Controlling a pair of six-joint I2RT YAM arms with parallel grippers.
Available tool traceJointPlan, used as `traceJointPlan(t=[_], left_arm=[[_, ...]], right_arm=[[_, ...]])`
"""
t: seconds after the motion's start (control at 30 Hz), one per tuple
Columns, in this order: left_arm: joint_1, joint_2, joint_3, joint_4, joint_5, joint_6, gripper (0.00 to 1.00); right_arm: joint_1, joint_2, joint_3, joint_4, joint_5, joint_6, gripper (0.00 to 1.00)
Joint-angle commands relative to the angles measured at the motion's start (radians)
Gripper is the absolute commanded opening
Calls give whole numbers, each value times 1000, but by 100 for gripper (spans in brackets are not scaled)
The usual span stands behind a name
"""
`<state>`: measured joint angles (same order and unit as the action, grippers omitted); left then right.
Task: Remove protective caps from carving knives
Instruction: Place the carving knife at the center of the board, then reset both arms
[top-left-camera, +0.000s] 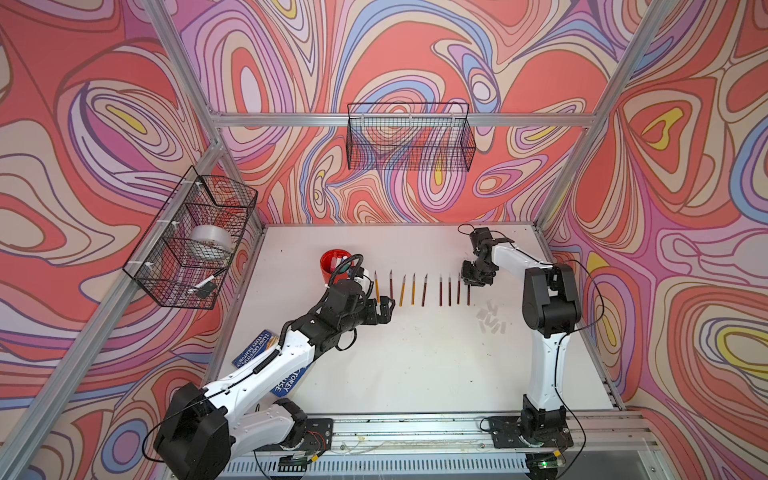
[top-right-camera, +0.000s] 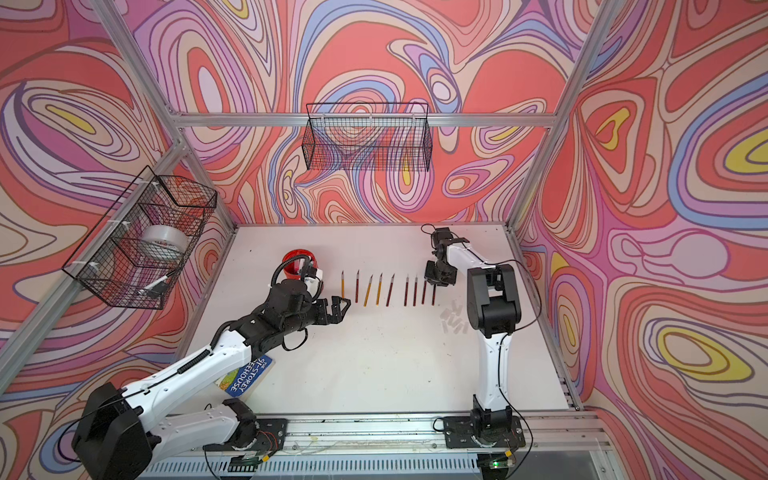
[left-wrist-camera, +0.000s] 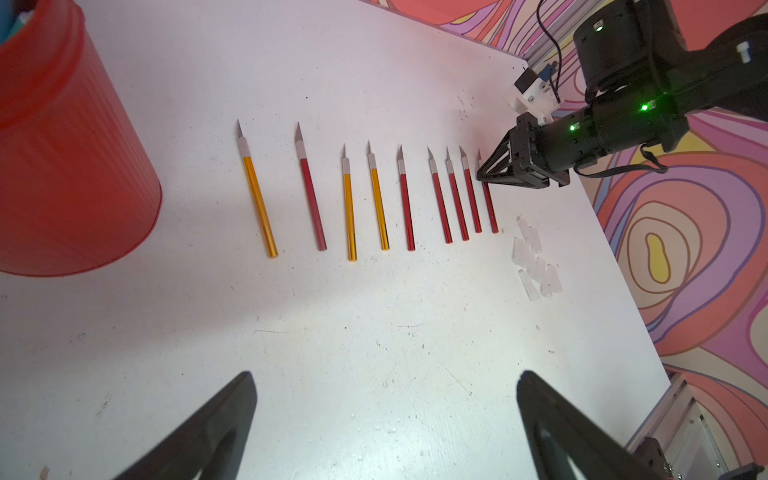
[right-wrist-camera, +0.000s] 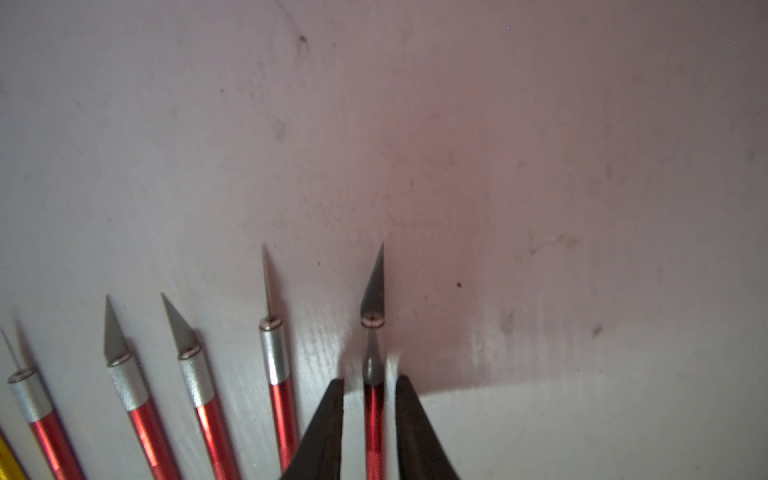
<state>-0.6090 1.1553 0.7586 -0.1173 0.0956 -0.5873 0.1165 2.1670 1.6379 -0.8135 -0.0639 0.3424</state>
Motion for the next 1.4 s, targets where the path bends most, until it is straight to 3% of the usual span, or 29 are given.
traceJointPlan(t=[0.0, 0.57, 0.83, 0.93, 0.97, 1.0, 1.17, 1.37], left_arm=[[8, 5, 4, -15, 6, -15, 100], [11, -45, 25, -80, -50, -6, 100], [14, -137, 88, -206, -225, 62, 100], [15, -182, 101, -222, -296, 86, 100], [15, -193, 106, -227, -320, 100, 100], [15, -203, 112, -234, -345, 111, 100], [15, -224, 147, -286, -513, 144, 100], [15, -224, 150, -350, -809, 87, 100]], right_arm=[[-8, 27, -52, -15, -8, 10, 26], [-9, -202, -116, -39, 20, 7, 32], [-9, -361, -127, -53, 47, -8, 38], [-8, -437, -133, -35, 62, -11, 44], [-8, -460, -136, -28, 64, -10, 77], [-8, -480, -138, -22, 70, -10, 98], [-8, -603, -169, 40, 83, -24, 98], [-7, -832, -357, 298, 77, -74, 98]])
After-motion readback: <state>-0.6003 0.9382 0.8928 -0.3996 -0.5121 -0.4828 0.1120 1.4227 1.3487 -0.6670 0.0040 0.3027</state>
